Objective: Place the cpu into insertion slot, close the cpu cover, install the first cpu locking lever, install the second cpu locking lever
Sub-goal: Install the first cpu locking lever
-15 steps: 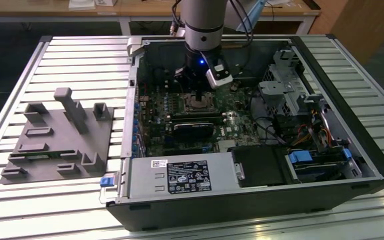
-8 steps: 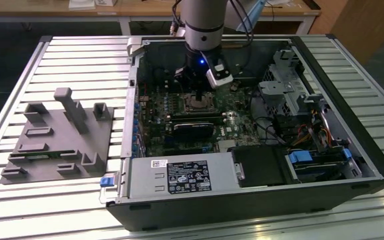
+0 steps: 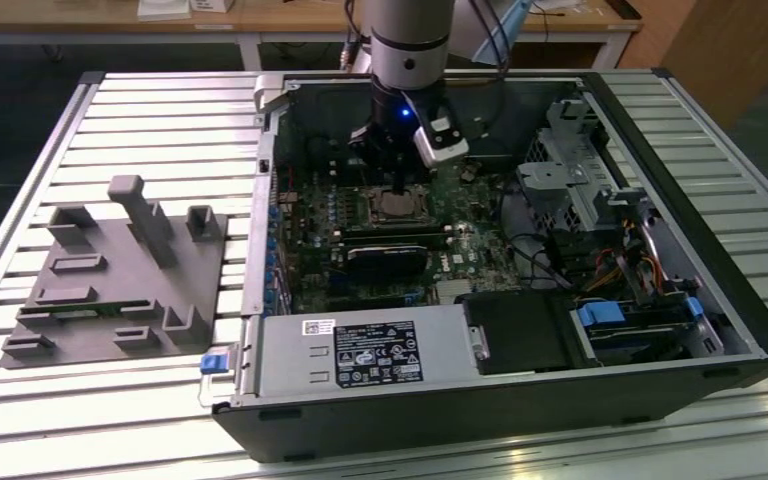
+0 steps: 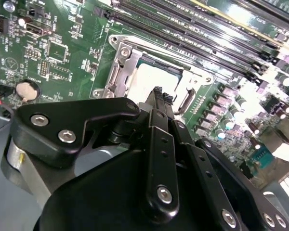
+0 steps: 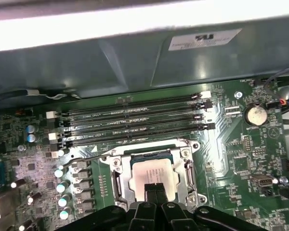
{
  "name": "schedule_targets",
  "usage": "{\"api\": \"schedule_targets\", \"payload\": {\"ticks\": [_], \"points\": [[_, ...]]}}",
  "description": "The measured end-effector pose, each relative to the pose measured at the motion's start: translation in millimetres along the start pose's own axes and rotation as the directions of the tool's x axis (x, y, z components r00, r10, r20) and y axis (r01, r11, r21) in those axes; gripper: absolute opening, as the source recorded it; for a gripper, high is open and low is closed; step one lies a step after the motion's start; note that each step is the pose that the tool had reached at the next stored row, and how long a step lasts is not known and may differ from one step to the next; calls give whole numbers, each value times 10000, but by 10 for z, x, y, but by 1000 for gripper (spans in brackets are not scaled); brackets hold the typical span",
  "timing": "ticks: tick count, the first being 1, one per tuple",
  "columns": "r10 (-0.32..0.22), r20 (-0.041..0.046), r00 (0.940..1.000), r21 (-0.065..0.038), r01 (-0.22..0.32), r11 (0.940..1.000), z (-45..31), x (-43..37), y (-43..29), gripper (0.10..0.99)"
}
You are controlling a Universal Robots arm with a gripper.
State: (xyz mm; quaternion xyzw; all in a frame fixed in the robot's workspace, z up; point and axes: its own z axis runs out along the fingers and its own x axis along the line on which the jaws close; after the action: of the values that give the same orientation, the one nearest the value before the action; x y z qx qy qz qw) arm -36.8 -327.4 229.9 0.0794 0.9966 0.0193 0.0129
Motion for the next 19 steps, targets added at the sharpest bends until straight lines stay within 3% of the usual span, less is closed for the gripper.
{"api": "schedule_targets", "payload": {"ticks": [12, 19], "points": [[0, 0, 10000, 0, 0, 10000, -246, -6, 10, 106], [-1, 0, 10000, -1, 1, 10000, -248, 1, 9, 106]]}}
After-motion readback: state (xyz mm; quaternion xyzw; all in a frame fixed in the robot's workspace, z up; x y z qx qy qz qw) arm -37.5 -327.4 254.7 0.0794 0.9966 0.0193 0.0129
